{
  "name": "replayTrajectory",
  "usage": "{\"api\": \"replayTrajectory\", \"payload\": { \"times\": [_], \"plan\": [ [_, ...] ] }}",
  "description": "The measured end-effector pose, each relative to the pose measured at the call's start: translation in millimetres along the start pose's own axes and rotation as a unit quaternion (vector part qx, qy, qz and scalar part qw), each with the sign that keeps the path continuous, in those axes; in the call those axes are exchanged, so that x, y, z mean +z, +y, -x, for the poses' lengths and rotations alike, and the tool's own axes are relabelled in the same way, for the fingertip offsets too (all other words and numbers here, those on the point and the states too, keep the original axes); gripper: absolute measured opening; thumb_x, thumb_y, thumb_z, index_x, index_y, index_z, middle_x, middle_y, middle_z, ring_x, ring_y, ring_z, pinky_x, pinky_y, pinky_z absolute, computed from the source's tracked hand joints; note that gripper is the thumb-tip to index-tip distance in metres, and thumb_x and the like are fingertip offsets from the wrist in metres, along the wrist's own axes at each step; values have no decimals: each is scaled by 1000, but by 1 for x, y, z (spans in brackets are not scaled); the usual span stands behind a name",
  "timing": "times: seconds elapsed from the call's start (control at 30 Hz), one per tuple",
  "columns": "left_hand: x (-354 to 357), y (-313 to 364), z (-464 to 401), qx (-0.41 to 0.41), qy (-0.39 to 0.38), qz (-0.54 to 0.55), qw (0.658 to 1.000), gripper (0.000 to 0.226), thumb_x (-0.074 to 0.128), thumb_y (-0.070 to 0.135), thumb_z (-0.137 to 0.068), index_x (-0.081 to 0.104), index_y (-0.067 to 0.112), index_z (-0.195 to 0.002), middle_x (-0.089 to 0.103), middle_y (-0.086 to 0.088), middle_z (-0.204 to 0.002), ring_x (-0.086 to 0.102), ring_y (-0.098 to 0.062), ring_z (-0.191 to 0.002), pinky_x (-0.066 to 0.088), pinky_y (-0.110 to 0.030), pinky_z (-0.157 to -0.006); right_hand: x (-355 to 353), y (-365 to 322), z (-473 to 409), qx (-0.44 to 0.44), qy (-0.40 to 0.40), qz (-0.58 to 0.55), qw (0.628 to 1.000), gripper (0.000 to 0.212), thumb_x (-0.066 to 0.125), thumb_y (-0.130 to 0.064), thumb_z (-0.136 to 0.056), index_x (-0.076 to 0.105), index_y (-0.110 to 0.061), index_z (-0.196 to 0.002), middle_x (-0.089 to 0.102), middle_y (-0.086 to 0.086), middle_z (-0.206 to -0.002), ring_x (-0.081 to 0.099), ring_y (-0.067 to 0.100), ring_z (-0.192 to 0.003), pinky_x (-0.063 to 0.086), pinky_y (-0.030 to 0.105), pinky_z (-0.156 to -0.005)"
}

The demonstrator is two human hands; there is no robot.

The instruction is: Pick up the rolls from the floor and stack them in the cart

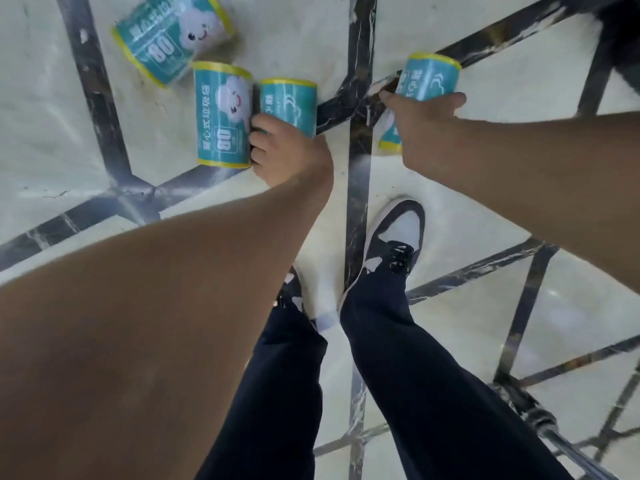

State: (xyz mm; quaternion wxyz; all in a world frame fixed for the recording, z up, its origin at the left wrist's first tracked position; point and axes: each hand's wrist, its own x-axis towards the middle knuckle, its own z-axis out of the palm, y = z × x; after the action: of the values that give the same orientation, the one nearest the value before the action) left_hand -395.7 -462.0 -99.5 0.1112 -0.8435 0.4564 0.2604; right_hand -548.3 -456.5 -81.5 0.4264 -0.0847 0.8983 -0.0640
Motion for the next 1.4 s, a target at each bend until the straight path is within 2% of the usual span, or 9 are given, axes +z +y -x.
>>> {"api": "replayTrajectory", "payload": {
  "times": [0.1,0.4,0.63,0.73,0.8,0.9,1.03,1.17,1.4],
  "plan": [
    [3,-4,0,-1,33,1,999,99,80,52,-71,33,7,-146,50,-10,-134,55,-29,-121,43,-39,-101,6,-1,-9,31,36,-53,997,103,75,-66,-71,24,-21,-148,46,2,-122,52,27,-115,45,46,-104],
    [-79,-4,46,45,-126,91,987,97,78,46,-74,22,15,-148,41,-5,-143,47,-27,-127,42,-42,-108,-48,11,84,9,-33,-158,987,76,87,-39,-69,40,-20,-125,60,-1,-104,64,17,-92,59,39,-86],
    [-257,-13,188,96,-209,116,966,99,82,44,-69,28,10,-144,50,-10,-137,56,-31,-122,49,-40,-102,-194,18,278,26,-45,-250,967,78,93,-35,-65,44,-16,-123,62,2,-105,66,18,-93,61,36,-82],
    [-351,-26,260,117,-223,118,961,112,80,43,-78,10,6,-156,40,-10,-152,46,-29,-136,41,-28,-104,-268,24,373,17,-40,-288,957,77,94,-33,-66,43,-17,-122,62,2,-106,65,17,-93,60,34,-82],
    [-413,-40,311,121,-224,127,959,116,81,44,-80,6,3,-158,37,-11,-156,42,-29,-141,38,-32,-112,-315,34,438,2,-31,-301,953,79,95,-32,-62,44,-19,-121,63,4,-110,65,18,-94,60,36,-83],
    [-488,-64,381,121,-214,155,957,113,83,46,-76,15,3,-155,43,-14,-151,46,-31,-136,40,-41,-112,-381,51,525,-24,-21,-327,944,81,95,-34,-56,46,-21,-119,65,3,-109,68,22,-98,61,43,-87],
    [-558,-98,469,136,-206,210,946,99,84,45,-74,27,6,-146,53,-10,-133,55,-30,-121,49,-41,-102,-449,84,614,-54,-14,-371,927,58,94,-27,-62,52,-23,-101,68,2,-100,71,25,-97,62,43,-85],
    [-592,-130,544,163,-190,271,929,99,86,52,-62,35,9,-136,57,-10,-126,58,-31,-115,50,-45,-101,-486,127,670,-85,-40,-393,915,82,94,-36,-51,55,-17,-121,72,8,-108,74,26,-93,63,45,-82],
    [-610,-177,651,193,-173,344,902,87,87,35,-74,36,3,-137,56,-10,-122,60,-26,-106,52,-35,-90,-531,221,737,-129,-37,-411,901,105,91,-41,-26,52,-15,-120,71,10,-108,74,27,-90,64,51,-77]
  ]
}}
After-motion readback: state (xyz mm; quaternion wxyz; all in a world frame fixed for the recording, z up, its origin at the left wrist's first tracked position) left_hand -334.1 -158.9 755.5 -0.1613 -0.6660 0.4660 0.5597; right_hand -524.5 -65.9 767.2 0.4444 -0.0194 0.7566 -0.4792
